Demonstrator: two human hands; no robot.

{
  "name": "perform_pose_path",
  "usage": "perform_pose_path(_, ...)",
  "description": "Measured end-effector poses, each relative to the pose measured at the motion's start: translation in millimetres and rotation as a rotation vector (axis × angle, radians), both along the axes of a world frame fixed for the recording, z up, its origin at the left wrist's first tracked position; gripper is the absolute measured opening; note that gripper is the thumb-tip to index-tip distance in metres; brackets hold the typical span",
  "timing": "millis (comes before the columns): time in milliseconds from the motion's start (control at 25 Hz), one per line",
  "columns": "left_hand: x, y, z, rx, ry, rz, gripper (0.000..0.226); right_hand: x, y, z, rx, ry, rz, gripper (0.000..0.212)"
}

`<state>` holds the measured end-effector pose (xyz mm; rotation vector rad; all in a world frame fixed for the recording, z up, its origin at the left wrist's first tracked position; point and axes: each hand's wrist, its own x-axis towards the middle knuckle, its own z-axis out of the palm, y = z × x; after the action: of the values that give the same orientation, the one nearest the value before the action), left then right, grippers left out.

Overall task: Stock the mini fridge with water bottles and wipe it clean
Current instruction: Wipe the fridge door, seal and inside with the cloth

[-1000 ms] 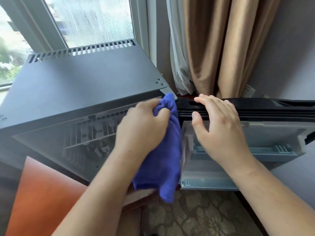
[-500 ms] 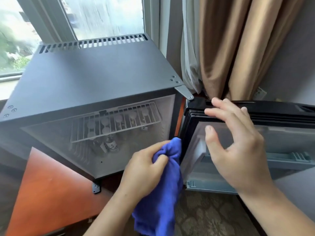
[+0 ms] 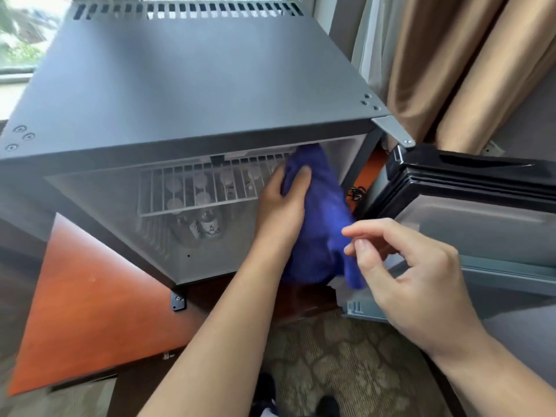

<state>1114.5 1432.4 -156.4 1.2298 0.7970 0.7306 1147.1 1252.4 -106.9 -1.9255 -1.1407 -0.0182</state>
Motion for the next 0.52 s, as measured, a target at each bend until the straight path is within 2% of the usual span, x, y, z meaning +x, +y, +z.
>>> perform_pose_path(120, 31.4, 4.8, 11.7, -0.020, -0.089, -0.058, 0.012, -7.5, 8.5, -6.6, -0.004, 0.114, -0.025, 0.022)
perform_pose_path(240, 41.7, -2.6, -13.1, -0.056, -0.090, -0.032, 0.008, -10.3, 7.0, -13.6, -0.027, 0.141, -0.053, 0.024)
perform_pose_path(400, 33.9, -6.2, -55.4, -0.058, 0.059, -0.019, 0.019, -13.7, 2.7, -19.5, -0.081, 0.183, -0.082, 0.027)
perform_pose_path(520, 31.8, -7.7, -61.1, -0.063, 0.104, -0.025, 0.022, -16.2, 1.1, -23.5, -0.124, 0.237, -0.094, 0.029)
